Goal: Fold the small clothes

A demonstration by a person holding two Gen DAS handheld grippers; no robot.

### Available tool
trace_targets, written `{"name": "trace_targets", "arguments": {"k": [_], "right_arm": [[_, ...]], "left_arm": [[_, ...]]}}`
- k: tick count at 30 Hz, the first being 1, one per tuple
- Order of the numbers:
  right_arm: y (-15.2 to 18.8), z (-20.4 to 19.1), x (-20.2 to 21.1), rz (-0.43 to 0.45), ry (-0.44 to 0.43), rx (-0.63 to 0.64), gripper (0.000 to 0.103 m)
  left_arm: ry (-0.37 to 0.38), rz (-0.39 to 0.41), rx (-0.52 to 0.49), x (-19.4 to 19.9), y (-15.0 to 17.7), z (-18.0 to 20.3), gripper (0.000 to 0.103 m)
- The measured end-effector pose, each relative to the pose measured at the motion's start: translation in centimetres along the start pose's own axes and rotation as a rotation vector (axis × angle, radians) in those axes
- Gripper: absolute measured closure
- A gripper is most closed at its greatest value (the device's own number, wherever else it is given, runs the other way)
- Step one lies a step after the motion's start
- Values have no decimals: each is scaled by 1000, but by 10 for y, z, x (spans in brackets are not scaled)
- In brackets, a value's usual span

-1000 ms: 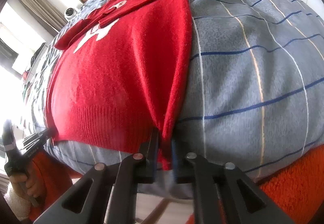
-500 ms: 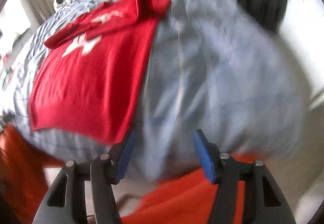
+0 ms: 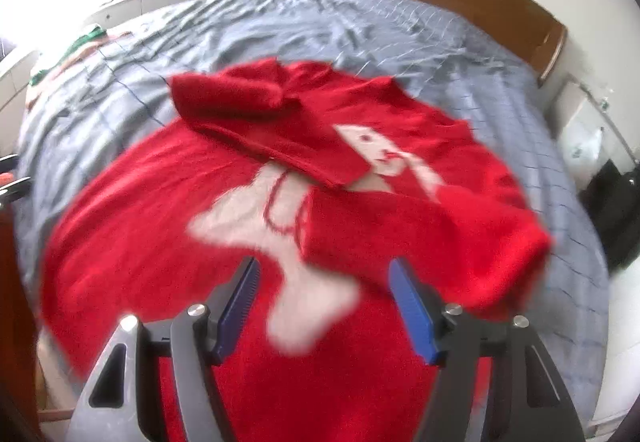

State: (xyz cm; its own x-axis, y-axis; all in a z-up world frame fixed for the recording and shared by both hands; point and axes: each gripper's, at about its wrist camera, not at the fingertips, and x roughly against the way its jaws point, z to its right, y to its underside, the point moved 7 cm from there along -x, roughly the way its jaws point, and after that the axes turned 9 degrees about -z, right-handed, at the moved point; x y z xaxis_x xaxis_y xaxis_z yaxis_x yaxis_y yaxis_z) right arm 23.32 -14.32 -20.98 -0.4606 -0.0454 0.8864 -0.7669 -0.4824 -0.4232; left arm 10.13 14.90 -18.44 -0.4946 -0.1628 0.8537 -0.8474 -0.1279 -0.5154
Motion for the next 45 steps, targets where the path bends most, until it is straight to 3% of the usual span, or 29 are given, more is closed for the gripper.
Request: {"name": "trace_targets", "arguments": {"k": [1,2,3,5,8,13,16,23,30,32,34,36,41,45], "right_arm": [[0,6,-9,-17,-19,-42,48],[-1,18,-16,-31,-57,-121,81],[1,37,-11,-19,-62,-209,96],[6,77,14,49,-66,-329,95],[36,163,64,117,15,-503,96],[136,313,143,140,254,-789,95],[191,356,153,105,282,-918,95],[268,360,104,29,168,-1124,96],[327,359,72,62,6,-1356,95],[337,358,74,99,-31,-1413,89],[350,360,79,95,-15,-1453,80],[360,361,88,77,24,-1457,80],[328,361,135,195,82,-1329,77],[285,346,133,236,-44,-1225,74]], "left_arm": [[1,-3,-1,0,0,1,18],[2,-5,-1,0,0,2,18],[4,-7,-1,0,0,2,18],[14,-13,-1,-1,0,3,18],[29,-23,8,-3,0,4,18],[36,-37,25,-7,-1,5,18],[19,-46,21,-10,0,7,18],[-23,-58,4,-14,5,8,18],[-39,-63,-8,-15,7,8,18],[-42,-58,-17,-14,8,10,18],[-43,-56,-25,-14,8,11,18],[-42,-59,-30,-15,9,13,18],[-14,-56,-44,-16,8,19,18],[2,-35,-75,-9,7,26,18]]}}
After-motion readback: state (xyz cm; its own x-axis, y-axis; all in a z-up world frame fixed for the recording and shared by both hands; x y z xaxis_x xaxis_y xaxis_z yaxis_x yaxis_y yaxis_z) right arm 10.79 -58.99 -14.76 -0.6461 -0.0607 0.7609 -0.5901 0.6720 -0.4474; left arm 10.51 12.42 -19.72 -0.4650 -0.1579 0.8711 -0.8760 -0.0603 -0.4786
